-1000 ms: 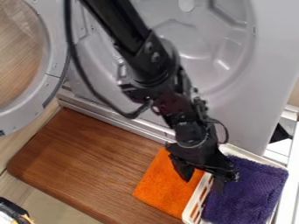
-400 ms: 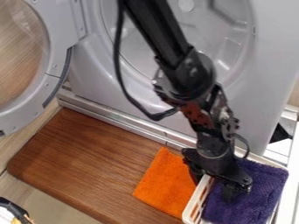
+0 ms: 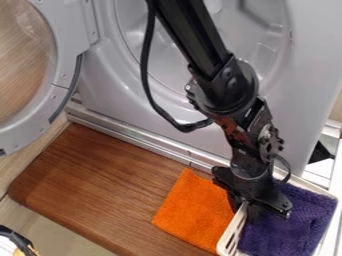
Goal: Move the tray to the left side of the table
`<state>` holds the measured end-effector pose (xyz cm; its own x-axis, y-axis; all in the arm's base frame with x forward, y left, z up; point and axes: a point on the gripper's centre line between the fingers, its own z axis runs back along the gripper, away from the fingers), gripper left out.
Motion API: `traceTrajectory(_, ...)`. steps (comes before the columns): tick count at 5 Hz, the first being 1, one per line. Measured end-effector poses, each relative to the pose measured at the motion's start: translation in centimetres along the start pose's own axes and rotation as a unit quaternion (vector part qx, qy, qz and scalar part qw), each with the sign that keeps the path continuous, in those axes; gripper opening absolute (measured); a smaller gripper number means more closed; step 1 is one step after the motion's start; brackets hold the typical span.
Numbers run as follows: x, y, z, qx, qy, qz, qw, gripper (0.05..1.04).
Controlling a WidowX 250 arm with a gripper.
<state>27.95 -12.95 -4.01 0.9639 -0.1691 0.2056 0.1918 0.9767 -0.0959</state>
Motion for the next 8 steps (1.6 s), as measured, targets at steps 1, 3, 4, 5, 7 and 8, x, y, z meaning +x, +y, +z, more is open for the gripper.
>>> traceTrajectory(1, -0.1, -0.2, -0.3, -0.021, 0.017, -0.002, 0.9996, 0.159)
traceTrajectory(3, -0.2, 0.0, 0.4, -0.032, 0.023, -0.007, 0.9992, 0.111)
traceTrajectory(4, -0.8, -0.1, 3.4, -0.053, -0.001, -0.011, 0.9985, 0.104)
traceTrajectory(5, -0.4, 0.3, 5.3, -0.039, -0.016, -0.013, 0.9990, 0.103)
traceTrajectory(7, -1.0, 4.1, 8.1, -0.010, -0.029, 0.030, 0.9991, 0.102)
traceTrajectory(8, -1.8, 7.0, 9.0, -0.004, -0.031, 0.054, 0.9980, 0.102)
